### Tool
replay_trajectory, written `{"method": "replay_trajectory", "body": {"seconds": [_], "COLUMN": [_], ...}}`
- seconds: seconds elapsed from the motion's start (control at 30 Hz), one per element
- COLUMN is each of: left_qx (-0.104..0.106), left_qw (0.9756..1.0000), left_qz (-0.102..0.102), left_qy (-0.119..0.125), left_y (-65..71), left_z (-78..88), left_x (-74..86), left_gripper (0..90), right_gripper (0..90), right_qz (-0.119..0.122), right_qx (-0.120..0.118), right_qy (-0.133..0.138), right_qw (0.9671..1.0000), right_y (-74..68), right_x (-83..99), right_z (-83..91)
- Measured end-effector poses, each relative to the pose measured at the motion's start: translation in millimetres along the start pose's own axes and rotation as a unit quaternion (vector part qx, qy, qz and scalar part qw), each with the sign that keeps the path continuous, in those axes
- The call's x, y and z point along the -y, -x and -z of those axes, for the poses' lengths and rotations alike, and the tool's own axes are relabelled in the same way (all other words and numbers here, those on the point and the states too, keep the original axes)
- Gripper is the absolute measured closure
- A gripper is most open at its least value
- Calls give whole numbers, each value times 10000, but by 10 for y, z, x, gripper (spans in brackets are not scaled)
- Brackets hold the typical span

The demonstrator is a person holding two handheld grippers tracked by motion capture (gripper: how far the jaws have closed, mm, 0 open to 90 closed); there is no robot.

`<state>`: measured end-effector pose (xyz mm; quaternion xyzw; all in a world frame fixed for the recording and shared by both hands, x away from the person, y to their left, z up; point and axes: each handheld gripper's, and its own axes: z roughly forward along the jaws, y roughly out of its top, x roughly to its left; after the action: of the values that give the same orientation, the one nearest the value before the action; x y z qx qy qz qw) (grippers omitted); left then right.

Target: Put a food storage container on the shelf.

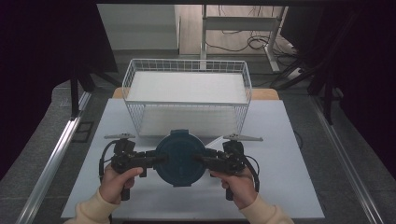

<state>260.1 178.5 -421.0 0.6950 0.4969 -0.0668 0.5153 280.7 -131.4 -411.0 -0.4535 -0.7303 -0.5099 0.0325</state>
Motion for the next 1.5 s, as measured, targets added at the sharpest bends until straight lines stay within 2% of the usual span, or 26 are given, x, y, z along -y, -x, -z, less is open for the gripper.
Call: {"method": "replay_trajectory", "body": {"seconds": [0.4,0.63,0.9,1.2,1.33,1.5], "left_qx": [-36,-47,0,17,12,48], "left_qw": [9997,9994,9990,9989,9983,9979], "left_qz": [-171,-279,-309,-290,-385,-388], "left_qy": [162,219,333,379,435,509], "left_y": [70,123,105,80,104,97], "left_z": [48,85,105,99,128,160], "left_x": [-331,-585,-799,-946,-1076,-1235], "left_gripper": [398,399,401,401,402,402], "right_gripper": [362,362,370,370,370,370], "right_qz": [164,237,362,425,463,548], "right_qx": [-36,-54,-89,-87,-88,-59], "right_qy": [178,266,278,307,320,328], "right_qw": [9997,9994,9989,9986,9984,9979], "right_y": [-8,-20,-9,16,-2,-33], "right_x": [-353,-565,-782,-943,-1070,-1266], "right_z": [37,66,74,48,58,57]}}
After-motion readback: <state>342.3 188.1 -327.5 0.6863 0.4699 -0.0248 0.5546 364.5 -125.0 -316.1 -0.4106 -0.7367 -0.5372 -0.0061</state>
